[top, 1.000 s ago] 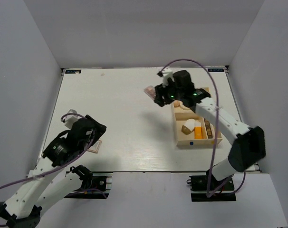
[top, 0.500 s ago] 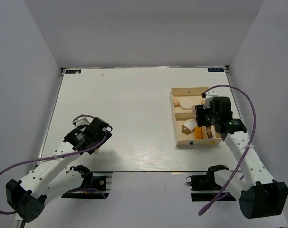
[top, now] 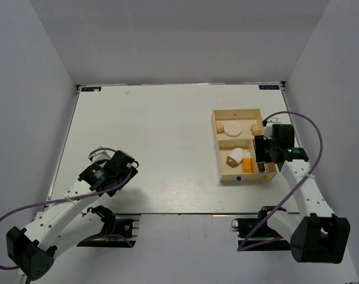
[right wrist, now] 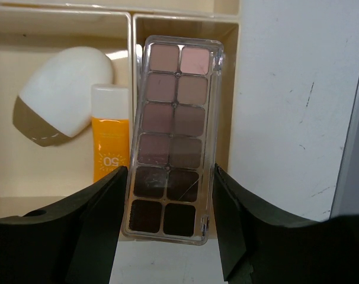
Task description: Organize the makeup
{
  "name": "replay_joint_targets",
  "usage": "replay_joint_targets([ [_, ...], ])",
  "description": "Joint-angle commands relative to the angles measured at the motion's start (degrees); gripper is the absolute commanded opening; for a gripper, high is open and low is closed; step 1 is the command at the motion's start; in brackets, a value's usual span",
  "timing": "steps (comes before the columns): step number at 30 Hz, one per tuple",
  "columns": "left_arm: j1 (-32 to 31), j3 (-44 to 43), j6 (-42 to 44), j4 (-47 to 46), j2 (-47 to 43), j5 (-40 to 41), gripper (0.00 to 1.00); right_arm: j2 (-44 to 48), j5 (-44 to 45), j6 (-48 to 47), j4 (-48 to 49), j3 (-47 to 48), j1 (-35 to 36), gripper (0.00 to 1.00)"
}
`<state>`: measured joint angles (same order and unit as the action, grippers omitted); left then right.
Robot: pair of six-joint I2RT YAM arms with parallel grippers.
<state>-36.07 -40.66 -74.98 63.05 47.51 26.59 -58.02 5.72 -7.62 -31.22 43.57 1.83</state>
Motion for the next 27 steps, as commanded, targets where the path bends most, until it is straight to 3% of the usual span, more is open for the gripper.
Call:
replay_joint_targets([
  [1, 0.30, 0.50, -1.40, 1.02, -1.19, 1.36, 0.96, -2.36, -0.96, -1.17, 0.99, 1.16, -1.12, 0.00],
  [11, 0.30, 1.46, -1.84, 0.41, -1.98, 1.01, 0.96, -7.63, -5.10, -3.45, 0.02, 2.83, -6.30, 0.00],
  [14, 0.30, 1.55, -1.84, 0.06, -1.63, 1.01, 0.96, -7.81, -7.91, -4.60, -0.42, 3.01, -6.83, 0.21],
  [15, 0.30, 1.47, -1.75, -0.03, -1.54, 1.01, 0.96, -7.72, -8.61, -5.03, -0.68, 3.10, -7.10, 0.34],
  [17, 0.30, 1.29, -1.84, -0.12, -1.02, 1.01, 0.96, -7.37, -9.31, -5.57, -1.12, 3.62, -7.36, 0.44],
  [18, 0.30, 1.12, -1.84, -0.12, -0.66, 1.01, 0.96, -7.20, -10.10, -5.83, -1.47, 3.80, -7.54, 0.53],
  [27, 0.30, -0.64, -1.22, -0.64, 3.12, 1.01, 0.98, -6.14, -11.95, -6.36, -2.00, 4.51, -8.15, 0.74],
])
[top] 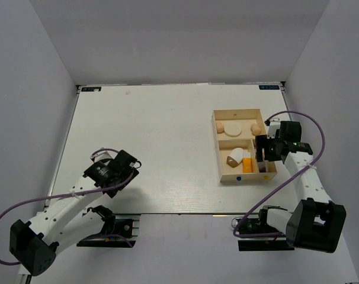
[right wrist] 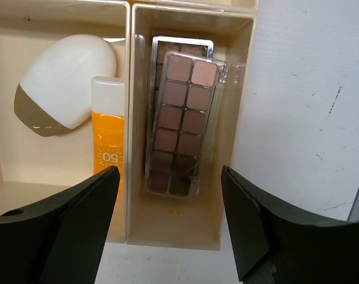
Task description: Organize the makeup
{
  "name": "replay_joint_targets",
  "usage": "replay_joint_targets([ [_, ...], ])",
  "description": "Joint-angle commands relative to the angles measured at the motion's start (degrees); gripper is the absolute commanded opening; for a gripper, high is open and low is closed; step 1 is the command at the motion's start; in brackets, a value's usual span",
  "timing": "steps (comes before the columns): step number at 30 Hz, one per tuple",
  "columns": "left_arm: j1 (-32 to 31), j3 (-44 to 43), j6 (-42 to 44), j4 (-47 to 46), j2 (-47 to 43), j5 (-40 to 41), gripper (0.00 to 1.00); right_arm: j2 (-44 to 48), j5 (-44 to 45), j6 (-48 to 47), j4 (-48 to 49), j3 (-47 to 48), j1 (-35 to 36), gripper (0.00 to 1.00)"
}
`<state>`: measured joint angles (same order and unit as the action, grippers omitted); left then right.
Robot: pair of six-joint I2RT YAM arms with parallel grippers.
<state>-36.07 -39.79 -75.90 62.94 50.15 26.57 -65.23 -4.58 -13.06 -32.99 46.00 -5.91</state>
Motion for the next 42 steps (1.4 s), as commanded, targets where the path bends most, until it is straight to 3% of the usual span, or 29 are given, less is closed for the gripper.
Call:
replay_joint_targets([
  [1, 0.30, -1.69, -0.22, -0.53, 0.74, 1.03, 0.98, 0.81, -1.75, -1.09, -0.23, 1.99, -0.50, 0.76],
  [5, 0.30, -2.57, 0.22, -0.71, 2.05, 0.94, 0.98, 0.72, -2.63, -1.27, -0.32, 2.16, -1.21, 0.76],
  [8, 0.30, -2.66, 0.31, -0.62, 2.58, 1.03, 0.98, 2.03, -5.87, -1.79, -0.14, 3.48, -1.47, 0.69],
  [9, 0.30, -2.57, 0.31, -0.71, 2.93, 1.03, 0.98, 3.34, -7.62, -2.58, -0.05, 3.75, -1.64, 0.65],
  [13, 0.91, -2.31, 0.31, -0.45, 4.69, 0.94, 0.97, 7.04, -23.52, -7.23, 0.12, 3.92, -1.65, 0.34],
  [15, 1.44, -2.13, 0.31, -0.10, 6.61, 0.86, 0.96, 8.80, -27.48, -7.51, 1.43, 2.70, -1.82, 0.28],
  [17, 2.67, -1.96, 0.31, 0.61, 7.94, 0.59, 0.95, 8.81, -30.40, -6.90, 2.31, 2.34, -1.65, 0.30],
  [20, 4.78, -0.99, 0.31, 0.00, 9.18, -0.11, 0.97, 7.93, -31.02, -6.10, 2.67, 1.99, -1.65, 0.46],
  [22, 6.89, -0.38, 0.66, -1.32, 9.79, -0.90, 0.98, 7.75, -31.19, -6.54, 2.84, 1.55, -1.73, 0.63],
  [24, 8.38, -0.03, 0.49, -2.98, 10.32, -2.30, 0.98, 7.75, -31.72, -6.71, 3.55, 1.03, -1.73, 0.71],
  [33, 16.29, 2.53, -4.96, -12.30, 14.44, -6.00, 0.98, 7.93, -32.78, -4.61, 5.13, -0.64, -1.65, 0.73],
  [42, 22.28, 1.12, -4.52, -14.24, 21.39, -6.44, 0.98, 8.37, -31.81, -3.29, 5.83, -1.61, -1.91, 0.74],
])
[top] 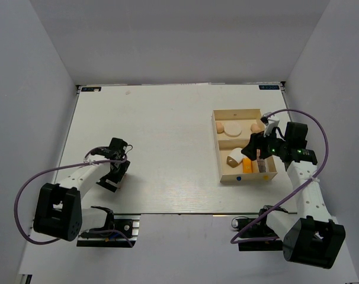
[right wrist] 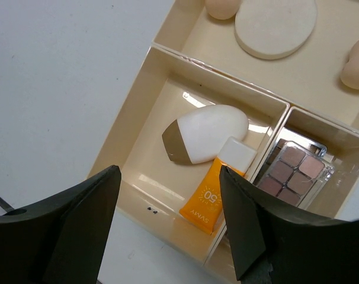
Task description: Organize the makeup
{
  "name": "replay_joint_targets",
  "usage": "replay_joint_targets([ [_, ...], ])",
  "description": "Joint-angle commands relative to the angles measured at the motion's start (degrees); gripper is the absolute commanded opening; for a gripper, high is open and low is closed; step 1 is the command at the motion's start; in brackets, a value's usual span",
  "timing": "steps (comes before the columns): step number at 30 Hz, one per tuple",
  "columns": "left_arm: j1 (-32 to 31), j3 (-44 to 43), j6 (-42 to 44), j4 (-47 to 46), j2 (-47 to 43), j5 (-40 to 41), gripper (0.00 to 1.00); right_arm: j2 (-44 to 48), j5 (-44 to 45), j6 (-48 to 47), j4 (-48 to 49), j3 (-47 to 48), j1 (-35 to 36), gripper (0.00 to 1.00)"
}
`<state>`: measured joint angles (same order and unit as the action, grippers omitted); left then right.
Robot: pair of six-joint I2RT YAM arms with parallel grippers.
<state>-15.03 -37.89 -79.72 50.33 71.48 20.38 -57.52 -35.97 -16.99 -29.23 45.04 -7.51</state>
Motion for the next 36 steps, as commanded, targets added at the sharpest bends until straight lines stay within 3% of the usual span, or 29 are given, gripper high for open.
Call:
replay_joint_targets([
  [1, 1.92, -0.52, -0.61, -2.07, 0.15, -0.78, 0.98, 0.56, -0.25, 0.73, 2.08, -0.83, -0.40, 0.74],
  [16, 6.85, 1.77, 3.17, -6.38, 5.33, -4.21, 0.95, -0.40, -0.60, 1.53, 3.22, -0.65, -0.75, 0.74],
  [18, 6.85, 2.29, 3.69, -6.99, 5.33, -4.38, 0.88, -0.14, -0.42, 1.61, 2.95, -0.83, -0.75, 0.74],
  [19, 6.85, 2.29, 4.13, -7.34, 5.16, -4.65, 0.76, -0.14, -0.42, 1.61, 2.87, -0.91, -0.84, 0.74],
  [23, 6.85, 0.02, 8.26, -10.33, 3.75, -7.36, 0.45, 0.30, -0.33, 1.61, 2.60, -0.92, -1.10, 0.74],
  [27, 5.01, -6.13, 17.12, -18.91, 2.61, -17.87, 0.22, 0.13, 0.80, 2.49, 3.65, -0.65, -1.28, 0.72],
  [29, 3.26, -10.00, 19.42, -22.62, 3.75, -23.34, 0.16, -0.14, 2.30, 4.33, 4.71, -0.56, -1.28, 0.66],
  [32, -0.43, -16.50, 23.20, -31.13, 8.66, -32.92, 0.15, -0.58, 5.37, 6.88, 6.73, 0.14, -1.46, 0.51],
  [34, -4.80, -22.28, 26.54, -36.23, 14.08, -40.84, 0.15, -0.67, 6.95, 8.72, 8.14, 0.67, -1.98, 0.32],
  [35, -6.58, -24.75, 27.25, -36.96, 16.12, -42.77, 0.15, -0.58, 7.57, 9.25, 8.66, 0.84, -1.98, 0.32],
  [36, -8.51, -27.21, 27.86, -37.23, 18.06, -44.19, 0.15, -0.41, 8.27, 9.78, 9.10, 1.19, -2.16, 0.17],
])
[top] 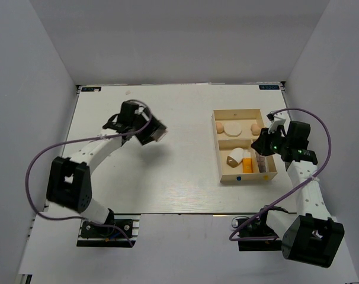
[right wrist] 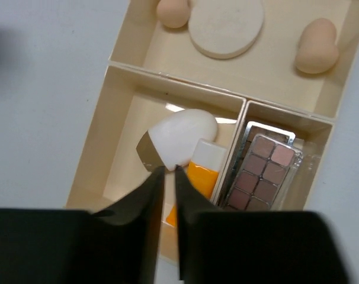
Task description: Organize the makeup
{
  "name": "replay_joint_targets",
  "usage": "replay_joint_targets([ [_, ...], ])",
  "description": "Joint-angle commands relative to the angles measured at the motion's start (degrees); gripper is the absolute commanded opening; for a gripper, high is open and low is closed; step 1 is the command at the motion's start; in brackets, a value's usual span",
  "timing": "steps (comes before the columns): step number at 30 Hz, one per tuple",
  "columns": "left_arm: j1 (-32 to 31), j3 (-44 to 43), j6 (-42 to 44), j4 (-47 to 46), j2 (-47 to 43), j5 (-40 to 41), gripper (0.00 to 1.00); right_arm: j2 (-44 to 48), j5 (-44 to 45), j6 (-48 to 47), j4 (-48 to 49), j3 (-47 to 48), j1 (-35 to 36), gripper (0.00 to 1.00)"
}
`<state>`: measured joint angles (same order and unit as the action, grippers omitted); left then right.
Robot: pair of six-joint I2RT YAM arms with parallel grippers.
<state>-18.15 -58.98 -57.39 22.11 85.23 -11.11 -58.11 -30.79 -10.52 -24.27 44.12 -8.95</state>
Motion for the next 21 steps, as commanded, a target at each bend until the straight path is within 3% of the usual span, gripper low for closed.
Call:
replay_joint_targets([
  [1, -7.23, -11.80, 6.23, -9.01, 6.42, -14.18, 0.15, 0.36, 3.71, 4.45, 4.84, 2.63, -0.80, 0.10],
  [2, -10.64, -14.56, 7.19, -8.75, 10.62, -15.07, 0.15, 0.45, 4.93, 4.98, 5.28, 2.99, -0.89, 0.00],
  [9, -22.87, -34.78, 8.87, -9.63, 26.44, -17.01, 0.17, 3.25, 12.50, 8.85, 7.13, 4.92, -2.47, 0.00],
  [15, -29.39, -50.59, 6.85, -14.80, 38.42, -19.82, 0.17, 5.11, 21.81, 13.24, 8.63, 5.63, -3.88, 0.00],
  [21, -33.96, -57.38, 1.49, -24.56, 47.91, -19.91, 0.18, 5.72, 26.74, 14.04, 8.54, 7.38, -5.11, 0.00],
])
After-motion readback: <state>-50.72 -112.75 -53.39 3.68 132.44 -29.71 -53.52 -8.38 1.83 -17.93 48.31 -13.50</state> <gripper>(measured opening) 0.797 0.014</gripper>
